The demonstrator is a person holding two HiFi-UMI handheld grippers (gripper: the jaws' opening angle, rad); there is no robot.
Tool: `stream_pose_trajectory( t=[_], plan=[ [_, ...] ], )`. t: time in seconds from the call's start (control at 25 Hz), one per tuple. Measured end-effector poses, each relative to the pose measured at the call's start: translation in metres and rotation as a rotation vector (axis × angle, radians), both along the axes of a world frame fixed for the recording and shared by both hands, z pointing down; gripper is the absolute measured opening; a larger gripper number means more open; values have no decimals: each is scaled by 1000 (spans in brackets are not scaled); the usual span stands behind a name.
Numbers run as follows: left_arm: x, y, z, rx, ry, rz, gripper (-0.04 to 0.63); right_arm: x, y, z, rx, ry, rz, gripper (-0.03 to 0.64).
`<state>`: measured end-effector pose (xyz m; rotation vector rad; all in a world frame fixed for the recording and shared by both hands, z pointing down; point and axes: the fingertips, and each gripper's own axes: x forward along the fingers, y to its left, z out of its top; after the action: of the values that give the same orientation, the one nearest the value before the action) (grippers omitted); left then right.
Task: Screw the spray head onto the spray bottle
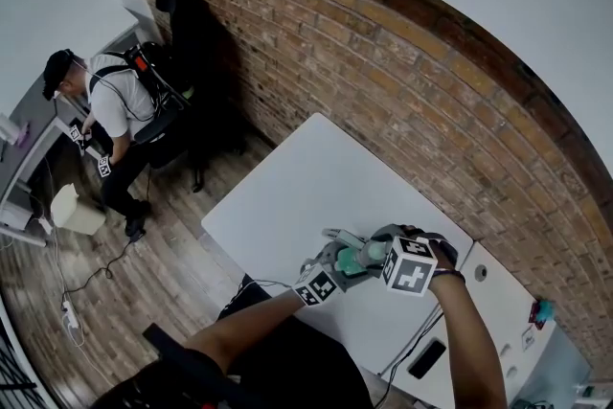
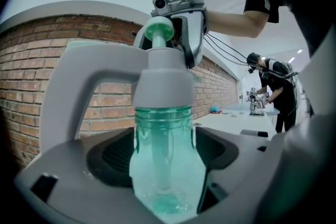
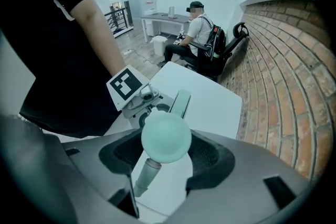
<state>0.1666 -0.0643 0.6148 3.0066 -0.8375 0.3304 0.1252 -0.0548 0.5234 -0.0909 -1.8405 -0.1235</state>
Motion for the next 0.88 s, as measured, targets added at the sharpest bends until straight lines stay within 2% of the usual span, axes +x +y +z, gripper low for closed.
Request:
stream_pose_trajectory(
  t=[0.16, 0.32, 0.64, 0.88],
  plan=[
    [-1, -1, -1, 7, -1, -3, 350, -1, -1, 0, -33, -2, 24, 259],
    [0, 1, -1, 5, 2, -3, 350, 0, -3, 1, -106, -61, 186, 259],
    [-1, 0, -1, 10, 3, -6, 350, 2, -11, 4, -162, -138, 455, 261],
    [-2, 0, 1, 0, 1, -1, 350, 3, -12, 4, -173, -169, 532, 261]
  ],
)
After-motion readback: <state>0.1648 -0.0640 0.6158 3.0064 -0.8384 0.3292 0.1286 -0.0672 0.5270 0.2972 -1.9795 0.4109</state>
